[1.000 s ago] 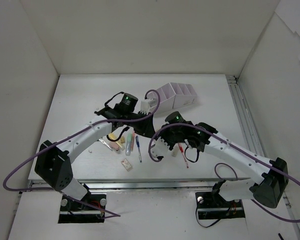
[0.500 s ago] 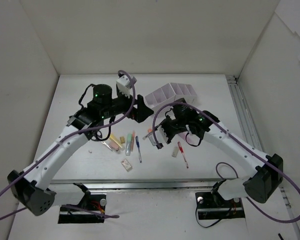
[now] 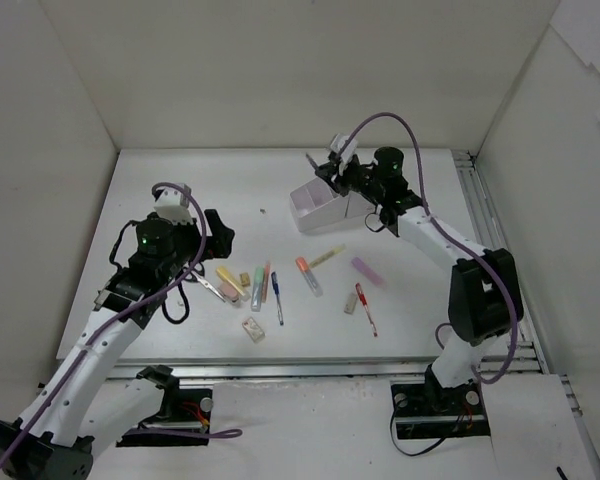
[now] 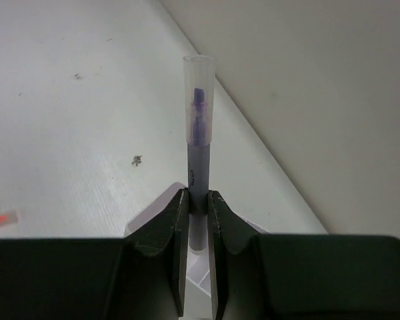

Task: Sort the stationery into containers
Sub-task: Place the pen in the storage box.

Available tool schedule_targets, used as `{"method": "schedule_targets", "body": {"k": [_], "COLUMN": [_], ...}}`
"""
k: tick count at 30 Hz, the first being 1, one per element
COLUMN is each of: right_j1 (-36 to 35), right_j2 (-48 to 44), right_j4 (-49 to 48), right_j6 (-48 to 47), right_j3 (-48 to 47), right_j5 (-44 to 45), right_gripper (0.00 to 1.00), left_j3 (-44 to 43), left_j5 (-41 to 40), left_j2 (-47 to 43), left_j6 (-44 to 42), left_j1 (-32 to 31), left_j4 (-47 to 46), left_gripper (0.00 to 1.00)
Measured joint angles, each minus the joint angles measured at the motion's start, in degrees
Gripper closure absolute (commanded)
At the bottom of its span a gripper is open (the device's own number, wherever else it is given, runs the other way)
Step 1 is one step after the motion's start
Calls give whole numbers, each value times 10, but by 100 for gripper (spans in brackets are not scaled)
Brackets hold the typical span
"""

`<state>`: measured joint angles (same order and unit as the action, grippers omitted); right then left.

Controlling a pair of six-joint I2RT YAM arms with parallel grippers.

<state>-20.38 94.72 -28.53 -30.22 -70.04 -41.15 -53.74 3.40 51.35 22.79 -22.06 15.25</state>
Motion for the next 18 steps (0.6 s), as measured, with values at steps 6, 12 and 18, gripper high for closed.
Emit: {"method": "schedule_targets", "body": {"k": [6,12,18], "right_j1": [5,5,9], "right_j2": [101,141,156], "right_j4": [-125,-171,-183], "right_j6": [169,186,184], "right_j3": [-39,-45,-44], "right_j5": [105,206,241], "right_gripper": [100,99,96], "left_j3": [35,37,39], "left_j5": [-53,-73,-84], "left_j2": [-16,-15,-15], "left_j6": [31,43,43], "left_j1": [26,35,39], "left_j4": [22,38,52], "left_gripper": [0,1,1]}}
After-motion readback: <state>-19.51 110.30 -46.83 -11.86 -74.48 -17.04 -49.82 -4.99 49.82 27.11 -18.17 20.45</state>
